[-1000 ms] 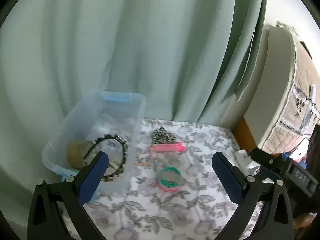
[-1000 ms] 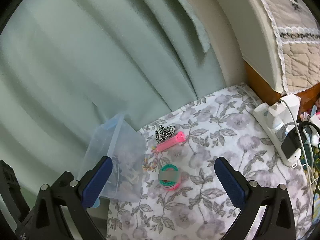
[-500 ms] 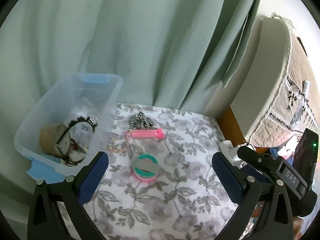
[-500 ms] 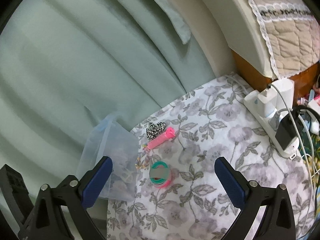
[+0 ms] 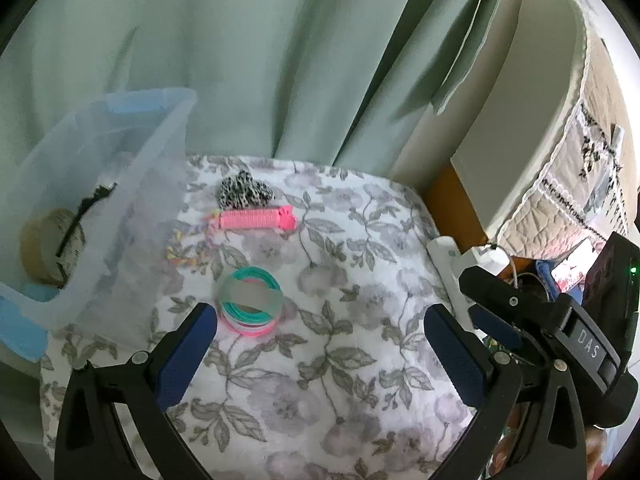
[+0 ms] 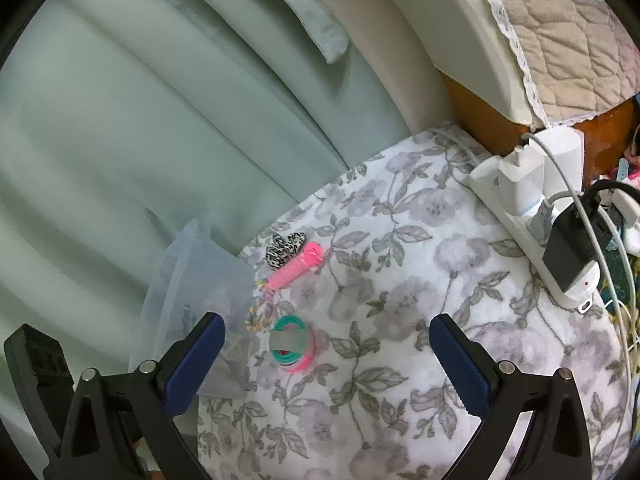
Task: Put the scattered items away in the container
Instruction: 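Withdraw both grippers from the box toward the remaining items, then lower the left gripper onto the teal-and-pink hair ties while the right approaches the pink roller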
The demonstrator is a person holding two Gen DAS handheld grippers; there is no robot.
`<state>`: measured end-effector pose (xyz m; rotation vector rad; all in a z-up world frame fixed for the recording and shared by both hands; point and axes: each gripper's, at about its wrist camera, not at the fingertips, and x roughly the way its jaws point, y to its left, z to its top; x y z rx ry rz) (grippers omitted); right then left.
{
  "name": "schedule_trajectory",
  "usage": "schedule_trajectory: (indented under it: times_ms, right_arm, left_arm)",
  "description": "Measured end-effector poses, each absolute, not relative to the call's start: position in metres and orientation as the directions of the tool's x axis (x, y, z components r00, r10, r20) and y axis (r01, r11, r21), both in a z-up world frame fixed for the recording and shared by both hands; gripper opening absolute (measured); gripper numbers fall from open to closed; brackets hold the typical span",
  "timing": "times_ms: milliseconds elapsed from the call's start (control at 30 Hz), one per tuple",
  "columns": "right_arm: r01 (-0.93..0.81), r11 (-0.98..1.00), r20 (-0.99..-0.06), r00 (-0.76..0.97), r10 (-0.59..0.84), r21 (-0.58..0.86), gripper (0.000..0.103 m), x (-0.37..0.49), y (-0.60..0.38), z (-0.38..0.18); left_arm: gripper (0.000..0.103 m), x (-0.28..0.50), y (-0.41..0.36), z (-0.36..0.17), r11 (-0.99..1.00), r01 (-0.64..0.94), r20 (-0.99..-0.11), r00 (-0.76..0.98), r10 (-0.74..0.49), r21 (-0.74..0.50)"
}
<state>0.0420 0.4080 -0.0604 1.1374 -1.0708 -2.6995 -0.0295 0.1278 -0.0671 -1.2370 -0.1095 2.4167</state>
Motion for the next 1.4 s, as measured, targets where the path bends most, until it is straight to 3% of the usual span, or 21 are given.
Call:
schedule_trajectory:
  times_ms: [400,667,967,1100,1300,1400]
  right_arm:
    - [-0.282,-0.781,-0.687,-0.684,-0.244,0.558,0.103,0.025,0.408,-0.095]
    - [-0.286,-0.813,-0.71,-0.673,-0.207,0.508,0.103,0.015,0.404,-0.109]
    - [-0.214,-0.854,-0.747,-0.611,-0.262,0.475,0.103,-0.021,0.388,-0.118]
    - [-0.172,-0.866,-0.748,-0.599,-0.286,0.469,0.103,-0.041,0.382,-0.118]
    - [-0.061,-0.902,-0.765,-0.557,-0.324,0.426,0.103,-0.082,0.366,-0.125]
    - [0.024,-0.923,-0.777,-0.533,-0.336,0.383,0.103,-0.105,0.353,-0.129]
  left_arm:
    - [0.103,-0.052,0.138,-0.117,-0.941,-0.31,-0.85,-0.45,0.274,-0.139]
    - [0.103,-0.074,0.138,-0.144,-0.955,-0.275,-0.87,-0.439,0.224,-0.107]
    - [0.102,-0.097,0.143,-0.17,-0.968,-0.243,-0.884,-0.438,0.163,-0.058]
    - [0.094,-0.105,0.141,-0.179,-0.974,-0.219,-0.887,-0.439,0.146,-0.052]
    - [0.094,-0.113,0.138,-0.192,-0.978,-0.201,-0.89,-0.436,0.136,-0.051]
    - [0.086,-0.115,0.135,-0.197,-0.98,-0.192,-0.888,-0.443,0.126,-0.043]
